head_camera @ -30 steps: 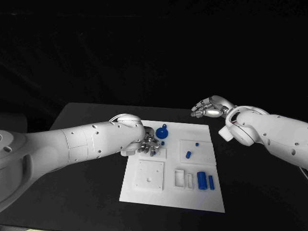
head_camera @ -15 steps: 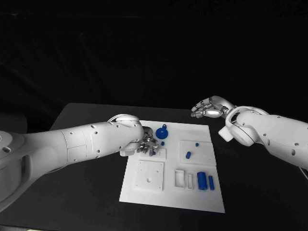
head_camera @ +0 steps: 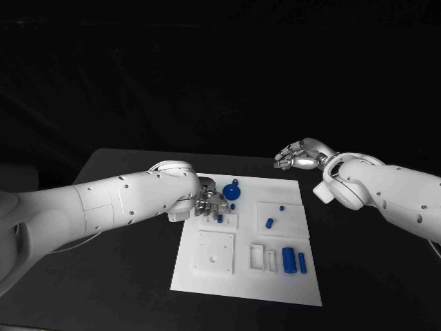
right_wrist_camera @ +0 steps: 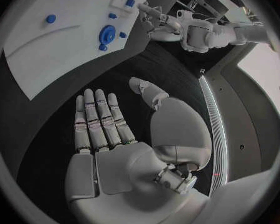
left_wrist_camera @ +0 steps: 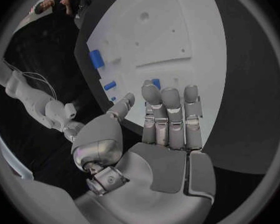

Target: Assemble the parts on the task board

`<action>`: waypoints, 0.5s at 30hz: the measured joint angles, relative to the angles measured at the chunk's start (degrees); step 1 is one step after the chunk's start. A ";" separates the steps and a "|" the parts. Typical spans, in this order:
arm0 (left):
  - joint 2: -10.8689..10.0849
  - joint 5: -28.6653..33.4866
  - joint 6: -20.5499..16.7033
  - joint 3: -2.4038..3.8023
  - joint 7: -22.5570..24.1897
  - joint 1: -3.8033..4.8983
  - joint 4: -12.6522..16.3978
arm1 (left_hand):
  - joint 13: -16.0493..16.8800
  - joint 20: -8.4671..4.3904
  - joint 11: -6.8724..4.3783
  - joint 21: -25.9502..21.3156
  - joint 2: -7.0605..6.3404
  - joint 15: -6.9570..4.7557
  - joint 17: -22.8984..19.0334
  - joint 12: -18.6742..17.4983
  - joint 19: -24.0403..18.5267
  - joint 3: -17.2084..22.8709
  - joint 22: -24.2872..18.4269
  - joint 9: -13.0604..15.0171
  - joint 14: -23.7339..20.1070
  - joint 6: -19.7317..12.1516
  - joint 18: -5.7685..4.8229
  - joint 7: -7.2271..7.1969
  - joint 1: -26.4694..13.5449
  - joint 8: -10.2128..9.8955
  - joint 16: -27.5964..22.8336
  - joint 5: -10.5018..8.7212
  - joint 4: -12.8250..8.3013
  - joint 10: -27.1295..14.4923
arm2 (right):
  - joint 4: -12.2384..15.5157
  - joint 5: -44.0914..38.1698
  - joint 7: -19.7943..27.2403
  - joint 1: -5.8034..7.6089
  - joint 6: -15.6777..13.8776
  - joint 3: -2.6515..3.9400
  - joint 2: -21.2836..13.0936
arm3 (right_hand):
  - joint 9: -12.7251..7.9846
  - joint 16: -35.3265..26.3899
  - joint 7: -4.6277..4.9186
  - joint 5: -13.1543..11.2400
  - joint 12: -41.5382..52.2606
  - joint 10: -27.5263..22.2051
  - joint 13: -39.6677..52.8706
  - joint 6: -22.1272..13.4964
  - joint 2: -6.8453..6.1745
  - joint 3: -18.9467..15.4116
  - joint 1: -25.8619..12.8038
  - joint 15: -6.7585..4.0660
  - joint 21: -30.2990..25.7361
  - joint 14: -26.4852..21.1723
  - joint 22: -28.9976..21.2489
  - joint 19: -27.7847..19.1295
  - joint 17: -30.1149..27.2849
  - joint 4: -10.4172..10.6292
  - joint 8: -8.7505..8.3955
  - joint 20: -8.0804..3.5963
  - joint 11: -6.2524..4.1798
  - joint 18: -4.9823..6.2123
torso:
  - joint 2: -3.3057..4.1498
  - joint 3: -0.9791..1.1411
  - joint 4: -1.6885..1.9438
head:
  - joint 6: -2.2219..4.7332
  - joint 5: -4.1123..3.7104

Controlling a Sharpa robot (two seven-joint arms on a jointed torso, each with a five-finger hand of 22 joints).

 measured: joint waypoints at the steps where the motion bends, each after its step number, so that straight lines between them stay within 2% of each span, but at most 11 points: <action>1: -0.41 0.35 0.06 0.62 -0.03 -0.04 0.40 | 0.00 0.00 -0.02 -0.05 -0.29 0.00 0.00 0.00 0.00 0.13 0.00 0.00 0.00 0.00 0.00 0.00 -0.04 0.00 0.00 0.00 0.13 -0.02 | 0.00 0.00 0.00 0.00 0.01 0.00 -0.03 | 0.00 0.00 0.00 0.00 0.00 0.00 0.00 0.00 0.00 0.00 0.00 0.00 -0.06 0.00 0.02 0.00 -0.02 0.00 0.00 0.00 0.00 0.00 | -0.01 -0.01 0.00 | 0.07 -0.01; 3: -1.14 0.92 0.11 1.72 -0.07 0.03 0.99 | 0.00 0.00 0.18 -0.23 -0.62 0.00 -0.05 -0.22 0.00 0.16 0.00 0.02 0.00 0.00 0.00 0.00 -0.08 0.00 0.00 0.00 0.16 -0.23 | 0.00 0.00 0.01 -0.01 0.02 0.00 -0.10 | 0.00 0.00 0.00 0.00 0.00 0.00 0.00 0.00 0.00 0.00 0.00 0.00 -0.06 0.00 0.01 0.00 -0.06 0.00 0.00 0.00 0.00 0.00 | -0.02 0.02 0.00 | 0.18 -0.05; 4: -1.56 1.38 0.15 2.02 -0.08 0.23 1.29 | 0.00 0.00 0.28 -0.23 -0.92 -0.07 -0.06 -0.22 0.00 0.28 0.00 0.05 -0.19 -0.26 0.00 0.09 0.22 -0.10 0.00 0.00 0.17 -0.33 | -0.02 0.00 0.01 -0.01 0.02 0.00 -0.13 | 0.00 0.00 0.00 0.00 0.00 0.00 0.00 0.00 0.00 0.00 0.00 0.00 -0.06 0.00 0.01 0.00 -0.05 0.00 0.00 0.00 0.00 0.00 | -0.02 0.02 0.01 | 0.22 -0.07; 6: -2.09 2.71 0.36 2.22 -0.10 0.73 1.50 | -0.04 -0.02 0.38 -0.23 -1.29 -0.10 -0.12 -0.47 -0.02 0.97 0.00 0.06 -0.95 -1.21 0.00 0.32 0.62 -0.63 -0.39 0.00 -0.35 -1.06 | -0.05 0.00 0.01 -0.01 0.03 0.00 -0.14 | 0.00 0.00 -0.11 0.00 0.00 0.00 0.00 -0.12 0.00 0.00 0.00 0.00 -0.06 0.00 0.02 0.00 -0.05 0.00 0.00 0.00 0.00 0.00 | -0.02 0.02 0.02 | 0.36 -0.13; 7: -2.38 4.10 0.54 2.25 -0.13 1.24 1.49 | -0.13 0.00 0.56 -0.23 -1.15 -0.09 -0.23 -0.79 -0.26 1.38 0.00 0.03 -1.53 -2.02 0.00 0.51 1.01 -1.03 -0.76 0.00 -0.76 -1.76 | -0.05 0.01 0.01 -0.01 0.07 0.00 -0.15 | 0.00 0.00 -0.20 0.00 0.00 0.00 0.00 -0.21 0.00 0.00 0.00 0.00 -0.06 0.00 0.01 0.00 -0.05 0.00 0.00 0.00 0.00 0.00 | -0.01 0.02 0.04 | 0.41 -0.15; 8: -2.57 5.13 0.65 2.29 -0.13 1.65 1.39 | -0.30 0.09 0.78 -0.33 -0.25 -0.04 -0.47 -1.35 -0.95 2.04 -0.01 -0.09 -2.37 -3.09 0.00 0.81 1.96 -1.51 -1.38 0.19 -1.41 -2.78 | -0.06 0.01 0.02 -0.01 0.11 0.00 -0.15 | 0.00 0.00 -0.20 0.00 0.00 0.00 0.00 -0.21 0.00 0.00 0.00 0.00 -0.06 0.00 0.01 0.00 -0.05 0.00 0.00 0.00 0.00 0.00 | -0.01 0.02 0.04 | 0.54 -0.18; 10: -2.85 6.86 0.77 2.41 -0.13 2.37 0.95 | -0.71 0.39 1.29 -0.86 1.66 0.38 -1.02 -2.45 -1.99 2.90 0.00 -0.41 -4.12 -4.72 0.00 1.56 3.79 -2.22 -2.72 2.13 -3.00 -4.84 | -0.09 0.01 0.05 -0.01 0.20 0.00 -0.13 | 0.00 0.00 -0.20 0.00 0.00 0.00 0.00 -0.21 0.00 0.00 0.00 0.00 -0.06 0.00 0.01 0.00 -0.05 0.00 0.00 0.00 0.00 0.00 | -0.01 0.03 0.04 | 0.71 -0.22; 11: -2.93 7.72 0.78 2.43 -0.13 2.72 0.46 | -1.16 0.64 1.94 -1.18 2.73 1.03 -1.53 -3.51 -2.73 3.35 0.02 -0.75 -5.41 -6.46 0.00 2.16 4.88 -3.02 -3.94 3.05 -4.25 -6.47 | -0.18 0.01 0.07 -0.01 0.25 0.00 -0.08 | 0.00 0.00 -0.20 0.00 0.00 0.00 0.00 -0.21 0.00 0.00 0.00 0.00 -0.06 0.00 0.06 0.00 -0.05 0.00 0.00 0.00 0.00 -0.01 | 0.00 0.04 0.04 | 0.80 -0.24; 13: -2.90 8.58 0.74 2.43 -0.08 3.01 -0.50 | -1.89 0.96 2.95 -1.86 3.18 2.14 -2.32 -5.13 -4.05 3.74 0.04 -1.42 -7.03 -8.96 -0.01 3.15 5.91 -4.19 -5.80 2.79 -5.02 -8.45 | -0.32 0.02 0.10 -0.01 0.32 0.00 -0.01 | 0.00 0.00 -0.20 0.00 0.00 0.00 0.00 -0.21 0.00 0.00 0.00 0.00 -0.06 0.00 0.10 0.00 -0.05 0.00 0.00 0.00 0.00 0.00 | 0.02 0.07 0.01 | 0.96 -0.28; 15: -2.63 8.90 0.50 2.42 0.04 3.10 -1.69 | -2.61 1.33 3.79 -2.70 2.66 3.24 -3.00 -6.70 -5.50 3.77 0.04 -2.03 -8.43 -10.97 0.00 3.96 6.91 -5.14 -7.44 1.02 -5.22 -10.18 | -0.44 0.02 0.11 -0.01 0.38 0.00 0.00 | 0.00 0.20 -0.20 0.00 0.00 0.12 0.00 -0.21 0.00 0.00 0.00 0.00 -0.06 0.00 0.13 0.00 -0.11 0.00 0.00 0.00 -0.12 0.00 | 0.04 0.07 -0.03 | 1.12 -0.29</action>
